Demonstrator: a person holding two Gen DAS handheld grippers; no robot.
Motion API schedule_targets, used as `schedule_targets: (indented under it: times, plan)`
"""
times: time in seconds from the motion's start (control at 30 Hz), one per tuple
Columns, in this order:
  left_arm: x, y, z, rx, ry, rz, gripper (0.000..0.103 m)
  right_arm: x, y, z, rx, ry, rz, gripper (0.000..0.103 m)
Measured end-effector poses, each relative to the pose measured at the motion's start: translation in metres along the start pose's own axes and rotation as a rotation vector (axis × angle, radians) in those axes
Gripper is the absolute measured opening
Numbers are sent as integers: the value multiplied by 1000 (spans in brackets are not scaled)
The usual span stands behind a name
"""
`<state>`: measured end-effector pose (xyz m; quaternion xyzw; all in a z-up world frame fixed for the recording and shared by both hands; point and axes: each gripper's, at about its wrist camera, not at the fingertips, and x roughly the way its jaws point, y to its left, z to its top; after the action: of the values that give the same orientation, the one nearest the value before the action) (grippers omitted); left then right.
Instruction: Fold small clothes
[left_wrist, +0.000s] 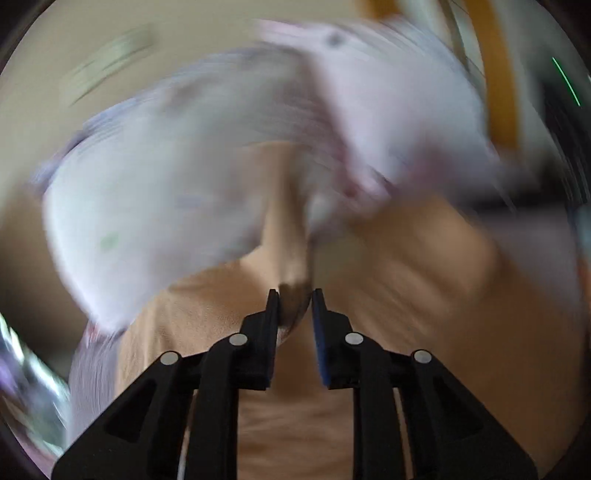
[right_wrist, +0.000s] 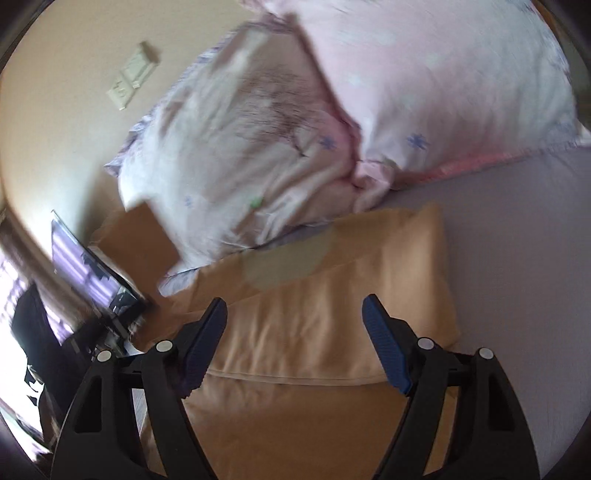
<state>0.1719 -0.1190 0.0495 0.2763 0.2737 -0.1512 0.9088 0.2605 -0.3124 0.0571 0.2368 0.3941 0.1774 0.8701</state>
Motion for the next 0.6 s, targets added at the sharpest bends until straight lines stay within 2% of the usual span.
schedule_targets:
  times: [0.03,0.07,0.1,0.13,0.2,0.27,0.33,0.37,0.4,0.43,0.47,0.53,0.6]
  plan:
    - [2,-36,-11,134,8,1,19,4,-8,-1,19,23,-2,74]
    - [-1,-55,-21,206,1,4,19,8,-13,-2,28,44,-1,66]
    - [-8,-67,-32,252,-7,2,19,11,-17,-2,29,67,-6,59]
    - [-18,-70,-42,263,-9,-8,20,15,-18,-3,25,80,-15,57]
    - [-37,-54,-57,192,9,-19,36,26,-16,-3,10,117,-25,50]
    - [-48,-25,-70,93,36,3,45,42,-8,-5,-20,166,-43,47]
    - [-52,4,-84,-1,80,43,46,66,0,-9,-66,226,-109,46]
    - [-53,18,-94,-51,113,68,47,74,2,-12,-78,251,-135,39]
    - [-53,29,-103,-90,144,91,49,79,5,-15,-105,243,-156,27]
    - [-52,41,-113,-137,177,114,49,81,13,-17,-161,231,-160,11]
    - [-51,51,-122,-176,201,124,50,82,19,-19,-177,238,-131,3]
    - [-47,63,-136,-240,240,123,50,68,33,-17,-226,149,-133,3]
    - [-42,70,-141,-281,259,109,51,31,39,-4,-240,-28,-177,3]
